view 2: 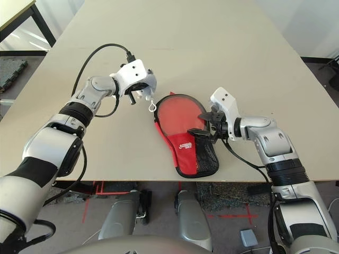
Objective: Store the ping-pong paddle in its case and zip it.
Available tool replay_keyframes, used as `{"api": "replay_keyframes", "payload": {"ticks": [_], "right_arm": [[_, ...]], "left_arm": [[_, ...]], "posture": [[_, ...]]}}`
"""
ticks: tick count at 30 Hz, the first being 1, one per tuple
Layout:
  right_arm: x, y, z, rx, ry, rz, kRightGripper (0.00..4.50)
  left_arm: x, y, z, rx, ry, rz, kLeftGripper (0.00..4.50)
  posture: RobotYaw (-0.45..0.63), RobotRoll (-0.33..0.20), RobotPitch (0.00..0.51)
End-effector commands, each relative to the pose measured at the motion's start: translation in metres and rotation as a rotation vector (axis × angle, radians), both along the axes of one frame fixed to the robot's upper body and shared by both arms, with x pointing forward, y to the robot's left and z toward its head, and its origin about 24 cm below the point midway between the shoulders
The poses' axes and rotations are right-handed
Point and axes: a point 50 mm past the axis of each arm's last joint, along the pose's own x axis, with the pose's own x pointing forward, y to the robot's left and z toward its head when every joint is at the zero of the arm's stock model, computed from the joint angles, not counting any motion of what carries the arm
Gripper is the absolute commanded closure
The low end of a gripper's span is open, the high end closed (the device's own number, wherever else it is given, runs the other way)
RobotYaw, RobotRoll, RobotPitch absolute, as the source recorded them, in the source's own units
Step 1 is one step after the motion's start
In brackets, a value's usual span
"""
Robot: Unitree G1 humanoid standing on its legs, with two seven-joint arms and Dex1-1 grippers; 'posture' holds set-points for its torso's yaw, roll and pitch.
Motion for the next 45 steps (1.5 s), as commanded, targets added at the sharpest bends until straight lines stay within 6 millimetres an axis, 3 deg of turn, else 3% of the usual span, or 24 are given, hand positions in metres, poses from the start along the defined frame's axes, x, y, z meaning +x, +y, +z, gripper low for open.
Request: {"api": "replay_keyframes", "payload": {"ticks": [1,5,15,28,39,45], "right_arm": [[-0.012,-0.003,-0.037,-0.07,0.159,-0.026,0.0],[-0.013,-0.004,-0.039,-0.078,0.164,-0.022,0.0],[-0.02,-0.005,-0.042,-0.089,0.176,-0.021,0.0],[-0.032,-0.007,-0.045,-0.109,0.192,-0.018,0.0],[-0.039,-0.006,-0.046,-0.101,0.204,-0.024,0.0],[-0.039,-0.006,-0.045,-0.097,0.201,-0.031,0.0]], "left_arm": [[0.001,0.014,-0.001,0.044,-0.021,0.044,4.42],[0.004,0.009,0.004,0.044,-0.068,0.067,4.42],[0.008,-0.028,0.017,0.068,-0.165,0.028,4.42],[0.012,-0.038,0.023,0.151,-0.275,0.094,4.42],[0.006,-0.089,0.06,-0.009,-0.509,0.056,4.42],[-0.008,-0.115,0.05,-0.023,-0.466,-0.136,4.42]], "posture": [[0.0,0.0,0.167],[0.0,0.0,0.167],[-0.04,0.0,0.182],[-0.06,0.0,0.204],[-0.09,0.0,0.218],[-0.1,0.0,0.218]]}}
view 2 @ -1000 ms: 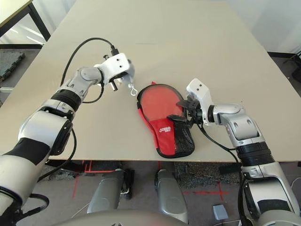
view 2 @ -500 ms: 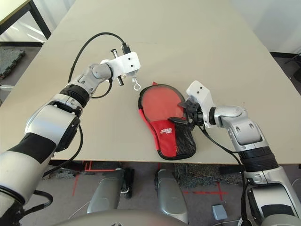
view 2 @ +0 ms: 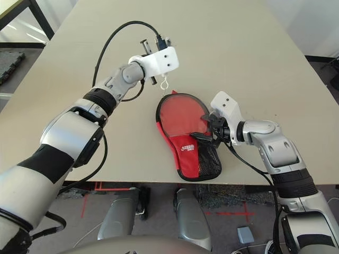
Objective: Store the ping-pong paddle in its case and zip it.
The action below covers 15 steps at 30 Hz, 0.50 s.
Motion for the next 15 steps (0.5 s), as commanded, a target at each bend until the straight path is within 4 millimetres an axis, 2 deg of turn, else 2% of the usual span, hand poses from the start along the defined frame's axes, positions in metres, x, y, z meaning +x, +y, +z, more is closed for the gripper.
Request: {"api": "replay_keyframes", "payload": {"ticks": [1,7,15], "right_arm": [[-0.02,-0.005,-0.048,-0.031,0.256,-0.044,0.0],[-0.019,-0.005,-0.048,-0.031,0.255,-0.043,0.0],[-0.015,-0.004,-0.048,-0.034,0.252,-0.034,0.0]], "left_arm": [[-0.008,-0.015,0.004,0.011,-0.003,-0.12,4.42],[-0.03,-0.025,-0.02,0.087,0.085,-0.414,4.42],[-0.041,-0.014,-0.044,0.184,0.194,-0.549,4.42]], "posture": [[-0.1,0.0,0.218],[-0.08,0.0,0.217],[-0.06,0.0,0.214]]}}
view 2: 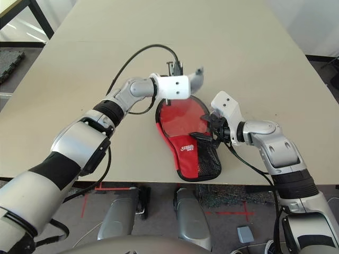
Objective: Store the ping-pong paddle in its case and zip it.
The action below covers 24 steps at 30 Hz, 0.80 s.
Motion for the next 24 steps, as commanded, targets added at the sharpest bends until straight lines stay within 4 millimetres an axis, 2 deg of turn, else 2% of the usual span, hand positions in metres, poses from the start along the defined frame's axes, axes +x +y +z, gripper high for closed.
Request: {"api": "replay_keyframes", "payload": {"ticks": [1,7,8,9,17,18,24], "right_arm": [[-0.016,-0.004,-0.048,-0.04,0.246,-0.028,0.0],[-0.013,-0.004,-0.047,-0.041,0.242,-0.024,0.0],[-0.012,-0.004,-0.047,-0.042,0.241,-0.024,0.0],[-0.012,-0.004,-0.046,-0.043,0.24,-0.023,0.0],[-0.009,-0.006,-0.045,-0.048,0.234,-0.023,0.0],[-0.008,-0.006,-0.045,-0.048,0.234,-0.023,0.0],[-0.004,-0.004,-0.045,-0.045,0.226,-0.017,0.0]], "left_arm": [[-0.007,-0.001,-0.007,0.028,0.027,-0.067,4.42],[-0.013,-0.002,-0.021,0.056,0.043,-0.111,4.42],[-0.014,-0.001,-0.021,0.052,0.046,-0.111,3.68],[-0.014,-0.001,-0.021,0.049,0.049,-0.111,3.41],[-0.009,0.006,-0.015,0.004,0.064,-0.083,0.19],[-0.009,0.008,-0.014,-0.002,0.062,-0.08,0.03],[-0.002,0.022,0.003,-0.087,0.056,-0.052,0.03]], "posture": [[-0.06,0.0,0.213],[-0.06,0.0,0.207],[-0.06,0.0,0.206],[-0.06,0.0,0.203],[-0.05,0.0,0.188],[-0.05,0.0,0.187],[-0.03,0.0,0.178]]}}
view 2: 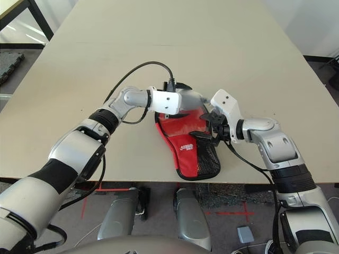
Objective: Store the ping-pong paddle in its case and zip it.
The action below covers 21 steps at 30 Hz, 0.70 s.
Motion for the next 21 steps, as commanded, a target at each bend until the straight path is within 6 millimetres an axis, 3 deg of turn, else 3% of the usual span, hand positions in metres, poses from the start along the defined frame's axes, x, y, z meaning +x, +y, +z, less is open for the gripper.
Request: {"api": "replay_keyframes", "payload": {"ticks": [1,5,12,16,21], "right_arm": [[-0.011,-0.002,-0.046,-0.06,0.204,-0.029,0.0],[-0.009,-0.001,-0.046,-0.06,0.201,-0.024,0.0],[-0.005,0.0,-0.046,-0.059,0.196,-0.02,0.0],[-0.003,0.001,-0.046,-0.058,0.192,-0.014,0.0],[-0.002,0.002,-0.047,-0.058,0.19,-0.01,0.0]], "left_arm": [[0.003,0.008,0.014,-0.062,-0.005,0.006,0.03],[0.008,0.023,0.02,-0.092,0.02,0.036,0.03],[0.006,0.051,0.008,-0.065,0.262,0.028,0.03],[-0.009,0.054,-0.011,-0.035,0.576,-0.026,0.03],[-0.02,0.048,-0.017,-0.002,0.625,-0.01,0.03]], "posture": [[-0.03,0.0,0.177],[-0.02,0.0,0.177],[0.0,0.0,0.171],[0.0,0.0,0.168],[0.0,0.0,0.167]]}}
